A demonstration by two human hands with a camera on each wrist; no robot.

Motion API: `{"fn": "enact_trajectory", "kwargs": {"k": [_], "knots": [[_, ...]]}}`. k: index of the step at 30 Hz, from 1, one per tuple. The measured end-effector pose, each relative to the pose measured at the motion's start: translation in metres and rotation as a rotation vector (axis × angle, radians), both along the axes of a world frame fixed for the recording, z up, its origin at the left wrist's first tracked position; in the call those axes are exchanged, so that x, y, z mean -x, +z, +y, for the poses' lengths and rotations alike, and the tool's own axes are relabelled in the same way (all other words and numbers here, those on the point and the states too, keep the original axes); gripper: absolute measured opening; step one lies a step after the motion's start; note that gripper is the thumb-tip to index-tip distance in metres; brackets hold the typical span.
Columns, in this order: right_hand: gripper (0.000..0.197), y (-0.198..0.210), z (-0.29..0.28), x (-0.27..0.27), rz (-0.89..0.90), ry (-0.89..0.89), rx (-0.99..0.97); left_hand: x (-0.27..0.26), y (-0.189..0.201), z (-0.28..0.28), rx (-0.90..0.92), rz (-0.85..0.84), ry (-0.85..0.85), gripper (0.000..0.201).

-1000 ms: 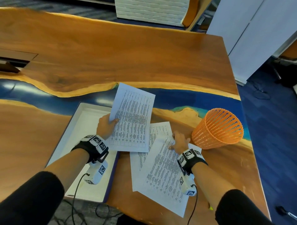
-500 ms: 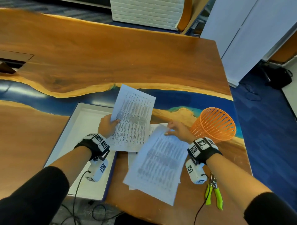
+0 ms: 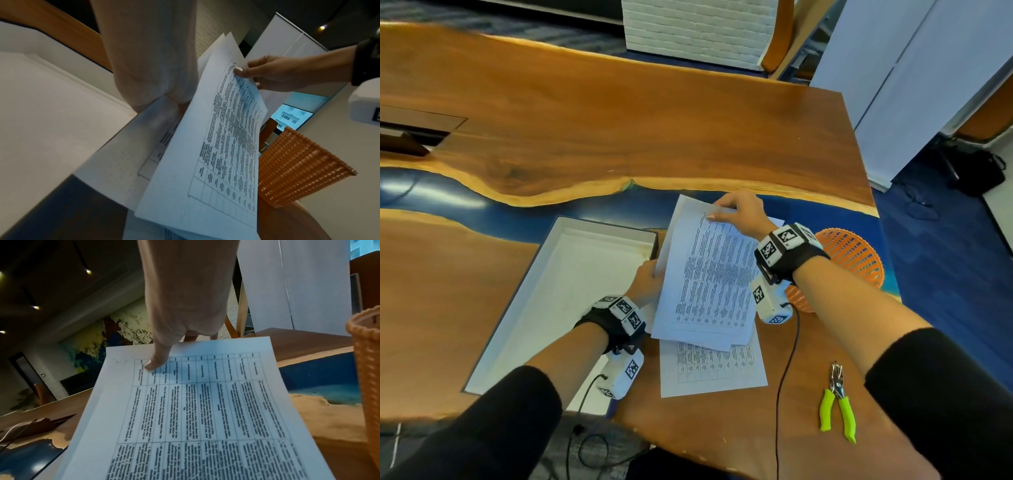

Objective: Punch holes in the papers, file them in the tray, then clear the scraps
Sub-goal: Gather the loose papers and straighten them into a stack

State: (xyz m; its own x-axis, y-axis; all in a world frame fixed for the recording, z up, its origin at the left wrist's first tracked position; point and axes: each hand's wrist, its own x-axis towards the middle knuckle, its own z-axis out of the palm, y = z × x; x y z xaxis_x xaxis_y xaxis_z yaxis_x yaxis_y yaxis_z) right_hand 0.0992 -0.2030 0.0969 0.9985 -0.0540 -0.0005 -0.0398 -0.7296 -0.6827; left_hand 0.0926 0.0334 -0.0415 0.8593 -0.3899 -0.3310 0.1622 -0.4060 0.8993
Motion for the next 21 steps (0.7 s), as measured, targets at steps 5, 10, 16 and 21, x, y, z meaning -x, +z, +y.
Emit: {"fn": "enact_trajectory", "kwargs": {"k": [5, 10, 16, 21], "knots": [[0.025, -0.004, 0.01, 0.0, -0.04, -0.082, -0.11, 0.019, 0.036, -0.008, 0.058, 0.008, 0.036, 0.025], [0.015, -0.01, 0.017, -0.001, -0.072, -0.148, -0.129, 0.028, 0.045, -0.018, 0.276, 0.196, 0.189, 0.041], [0.03, -0.01, 0.024, -0.001, -0.074, -0.162, -0.146, 0.033, 0.06, -0.024, 0.411, 0.012, 0.14, 0.027], [0.017, -0.002, 0.011, 0.002, 0.004, -0.065, -0.012, 0.024, 0.056, -0.018, 0.368, 0.017, 0.191, 0.019]]}}
